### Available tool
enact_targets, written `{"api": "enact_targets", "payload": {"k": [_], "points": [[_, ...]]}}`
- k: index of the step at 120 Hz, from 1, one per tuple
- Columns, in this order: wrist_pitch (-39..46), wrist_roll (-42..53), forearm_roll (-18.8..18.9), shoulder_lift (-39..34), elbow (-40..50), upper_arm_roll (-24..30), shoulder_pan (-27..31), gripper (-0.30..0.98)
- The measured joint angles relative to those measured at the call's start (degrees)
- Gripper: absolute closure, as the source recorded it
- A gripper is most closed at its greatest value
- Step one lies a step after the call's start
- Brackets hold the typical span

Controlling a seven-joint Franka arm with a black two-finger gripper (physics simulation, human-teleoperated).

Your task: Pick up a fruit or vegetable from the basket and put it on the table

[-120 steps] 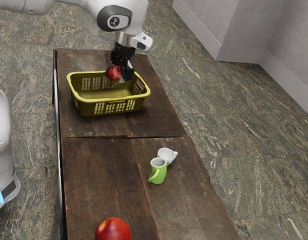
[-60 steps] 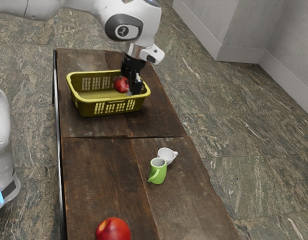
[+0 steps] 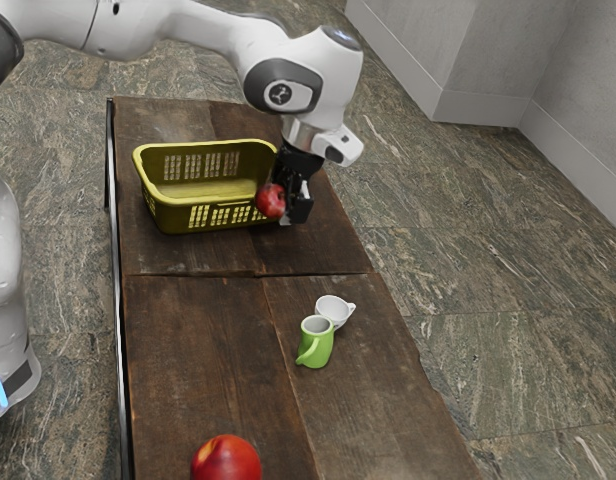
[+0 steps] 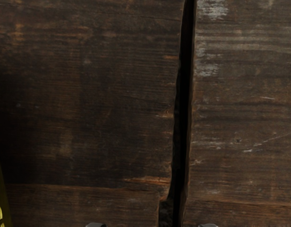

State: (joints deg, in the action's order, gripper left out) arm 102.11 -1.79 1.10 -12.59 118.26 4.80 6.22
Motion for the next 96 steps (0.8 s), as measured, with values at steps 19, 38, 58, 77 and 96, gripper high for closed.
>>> {"api": "enact_targets", "payload": {"k": [19,38,58,77,96], "points": [[0.2,-0.3,-0.6,0.0,0.1,2.4,0.0,0.50],[0.4,-0.4,-2.0,0.2,0.1,3.4,0.0,0.17],[0.5,-0.5,-3.4,0.2,0.1,3.2,0.2,0.05],[0.6,-0.4,-3.7,0.1,0.1,3.2,0.2,0.02],[0.6,-0.3,-3.8,0.1,0.1,3.2,0.2,0.01]]}}
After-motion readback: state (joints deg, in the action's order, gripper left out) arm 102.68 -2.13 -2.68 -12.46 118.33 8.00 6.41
